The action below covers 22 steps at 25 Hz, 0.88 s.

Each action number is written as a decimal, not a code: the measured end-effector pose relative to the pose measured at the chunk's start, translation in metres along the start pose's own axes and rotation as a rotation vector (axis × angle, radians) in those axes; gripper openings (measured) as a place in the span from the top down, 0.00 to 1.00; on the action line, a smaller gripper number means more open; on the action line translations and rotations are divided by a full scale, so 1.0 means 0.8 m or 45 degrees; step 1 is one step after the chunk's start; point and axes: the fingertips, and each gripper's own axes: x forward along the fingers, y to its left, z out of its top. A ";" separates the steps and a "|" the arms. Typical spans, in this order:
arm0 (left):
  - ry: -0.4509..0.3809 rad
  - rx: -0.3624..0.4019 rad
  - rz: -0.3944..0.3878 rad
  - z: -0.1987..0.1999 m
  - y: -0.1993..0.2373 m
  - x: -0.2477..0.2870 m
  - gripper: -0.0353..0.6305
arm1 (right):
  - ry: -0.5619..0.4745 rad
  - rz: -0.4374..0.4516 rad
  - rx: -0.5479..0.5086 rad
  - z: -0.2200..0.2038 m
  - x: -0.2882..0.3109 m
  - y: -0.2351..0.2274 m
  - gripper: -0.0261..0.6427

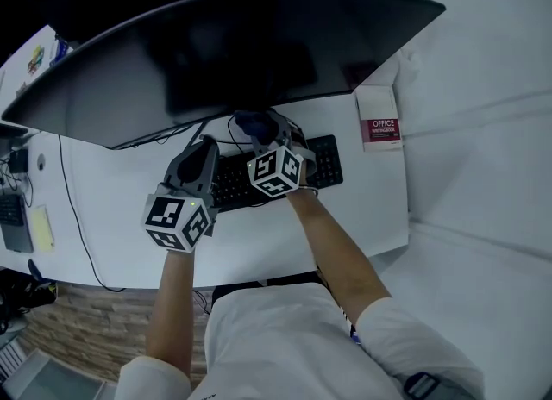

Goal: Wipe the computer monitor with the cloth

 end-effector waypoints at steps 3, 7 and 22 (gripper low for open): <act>0.003 0.007 -0.015 0.001 -0.013 0.013 0.93 | 0.006 -0.019 0.010 -0.012 -0.005 -0.017 0.76; 0.013 0.018 -0.032 0.000 -0.031 0.029 0.93 | 0.010 -0.042 0.024 -0.028 -0.011 -0.036 0.76; 0.057 0.061 -0.102 -0.002 -0.092 0.081 0.93 | 0.043 -0.164 0.119 -0.090 -0.040 -0.121 0.76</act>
